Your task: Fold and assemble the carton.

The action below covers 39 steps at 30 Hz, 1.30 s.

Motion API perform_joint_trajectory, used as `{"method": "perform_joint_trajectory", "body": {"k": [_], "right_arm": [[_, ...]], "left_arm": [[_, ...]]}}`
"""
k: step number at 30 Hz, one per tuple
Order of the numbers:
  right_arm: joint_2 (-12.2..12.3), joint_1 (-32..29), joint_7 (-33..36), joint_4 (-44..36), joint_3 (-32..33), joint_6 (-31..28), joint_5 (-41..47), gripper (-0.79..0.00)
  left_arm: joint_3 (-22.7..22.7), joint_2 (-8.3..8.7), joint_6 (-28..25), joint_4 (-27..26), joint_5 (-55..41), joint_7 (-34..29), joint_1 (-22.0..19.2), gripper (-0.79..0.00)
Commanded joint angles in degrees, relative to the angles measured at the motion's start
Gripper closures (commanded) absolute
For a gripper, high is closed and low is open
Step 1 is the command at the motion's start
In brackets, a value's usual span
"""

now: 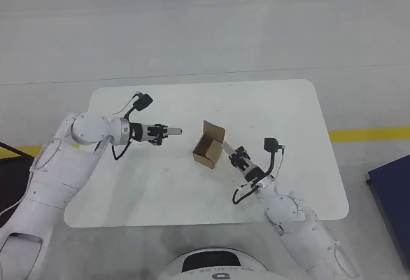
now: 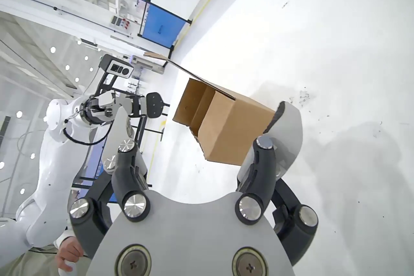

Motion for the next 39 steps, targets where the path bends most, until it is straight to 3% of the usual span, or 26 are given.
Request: {"method": "perform_joint_trajectory", "body": {"k": [1, 4, 5, 16, 21, 25, 28, 39], "right_arm": [[-0.03, -0.47, -0.08, 0.83, 0.22, -3.55, 2.42, -0.619], [-0.16, -0.62, -1.1, 3.25, 0.47, -9.82, 5.53, -0.776], [-0.22, -0.48, -1.51, 4.22, 0.46, -11.49, 6.01, -0.785], [-1.44, 3.28, -4.41, 12.99, -2.43, -16.45, 7.25, -0.785], [-1.67, 3.82, -3.88, 14.03, -2.83, -17.17, 7.54, -0.785], [-1.77, 3.86, -3.64, 14.06, -2.96, -17.58, 7.28, -0.785], [-1.82, 3.8, -3.4, 13.94, -2.99, -17.84, 6.81, -0.785], [-1.96, 3.78, -2.18, 13.22, -3.18, -18.36, 5.36, -0.785]], "left_arm": [[3.61, -1.15, -1.55, 2.33, 1.9, -0.22, -2.23, -0.785], [8.06, -2.98, -2.39, 5.57, 4.03, 0.39, -4.82, -0.785], [9.21, -3.6, -2.39, 6.6, 4.03, 0.83, -5.51, -0.785], [16.9, -8.83, -3.4, 15.73, 5.05, 4.15, -10.4, -0.496], [18.3, -10.38, -4.44, 18.22, 4.64, 4.43, -11.4, -0.486], [19.11, -11.38, -4.92, 19.32, 4.69, 4.42, -12.0, -0.286], [19.46, -11.88, -4.95, 20.03, 5.26, 4.21, -12.45, 0.0], [18.26, -11.87, -1.31, 17.0, 7.4, 1.46, -13.07, 0.0]]}}
